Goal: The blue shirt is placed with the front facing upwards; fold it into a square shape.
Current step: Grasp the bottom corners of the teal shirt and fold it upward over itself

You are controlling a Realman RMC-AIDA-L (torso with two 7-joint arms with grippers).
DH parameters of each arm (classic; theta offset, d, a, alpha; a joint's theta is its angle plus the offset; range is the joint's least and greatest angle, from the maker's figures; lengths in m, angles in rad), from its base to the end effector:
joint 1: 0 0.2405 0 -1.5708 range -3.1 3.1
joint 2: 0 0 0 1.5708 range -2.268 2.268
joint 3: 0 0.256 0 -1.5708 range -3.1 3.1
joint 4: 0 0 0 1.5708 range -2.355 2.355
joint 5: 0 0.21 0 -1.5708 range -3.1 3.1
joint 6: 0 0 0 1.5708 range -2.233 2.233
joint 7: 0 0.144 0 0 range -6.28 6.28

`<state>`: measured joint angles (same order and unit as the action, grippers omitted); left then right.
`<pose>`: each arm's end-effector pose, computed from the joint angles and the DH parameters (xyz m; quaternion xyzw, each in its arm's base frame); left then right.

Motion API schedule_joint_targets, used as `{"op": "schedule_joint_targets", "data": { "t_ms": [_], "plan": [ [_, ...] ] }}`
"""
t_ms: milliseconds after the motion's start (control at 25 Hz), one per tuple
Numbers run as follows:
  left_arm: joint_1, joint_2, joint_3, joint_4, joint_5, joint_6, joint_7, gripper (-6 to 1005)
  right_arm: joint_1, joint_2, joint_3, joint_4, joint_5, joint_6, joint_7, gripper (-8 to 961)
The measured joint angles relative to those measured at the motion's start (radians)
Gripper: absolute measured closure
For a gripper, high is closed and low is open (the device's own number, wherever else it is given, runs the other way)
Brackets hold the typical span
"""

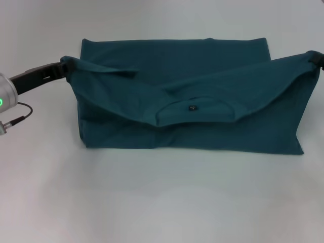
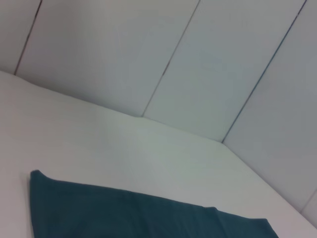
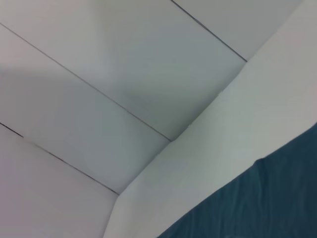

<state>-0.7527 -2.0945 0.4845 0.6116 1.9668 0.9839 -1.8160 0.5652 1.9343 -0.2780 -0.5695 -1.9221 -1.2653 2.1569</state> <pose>-0.2434 0.4441 0.0344 -0.7770 -0.4354 -0.3099 0.3326 0.3272 0.3858 0.1185 -0.6293 0.5887 0.4259 0.2756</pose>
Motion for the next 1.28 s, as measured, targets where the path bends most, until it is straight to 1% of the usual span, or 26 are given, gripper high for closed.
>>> {"op": "schedule_joint_targets", "data": {
  "t_ms": [120, 400, 840, 1080, 1120, 1200, 1280],
  "plan": [
    [-0.011, -0.003, 0.000, -0.014, -0.008, -0.023, 0.017, 982, 0.010, 0.005, 0.004, 0.004, 0.000, 0.021, 0.000, 899],
    [-0.048, 0.002, 0.000, -0.069, -0.027, -0.094, 0.071, 983, 0.035, 0.007, 0.001, 0.044, 0.000, 0.093, -0.021, 898],
    [-0.080, -0.003, -0.001, -0.078, -0.028, -0.169, 0.107, 983, 0.065, 0.009, -0.004, 0.055, 0.034, 0.162, -0.043, 897],
    [-0.094, 0.002, -0.001, -0.110, -0.049, -0.198, 0.144, 982, 0.079, 0.009, -0.009, 0.063, 0.038, 0.192, -0.049, 897],
    [-0.096, 0.001, -0.001, -0.114, -0.059, -0.204, 0.163, 982, 0.082, 0.009, -0.011, 0.073, 0.038, 0.210, -0.051, 897],
    [-0.096, -0.008, -0.001, -0.122, -0.088, -0.215, 0.220, 977, 0.086, 0.009, -0.016, 0.100, 0.038, 0.246, -0.055, 897],
    [-0.094, -0.026, 0.001, -0.124, -0.122, -0.221, 0.297, 966, 0.090, 0.010, -0.019, 0.122, 0.037, 0.279, -0.063, 897]
  ]
}}
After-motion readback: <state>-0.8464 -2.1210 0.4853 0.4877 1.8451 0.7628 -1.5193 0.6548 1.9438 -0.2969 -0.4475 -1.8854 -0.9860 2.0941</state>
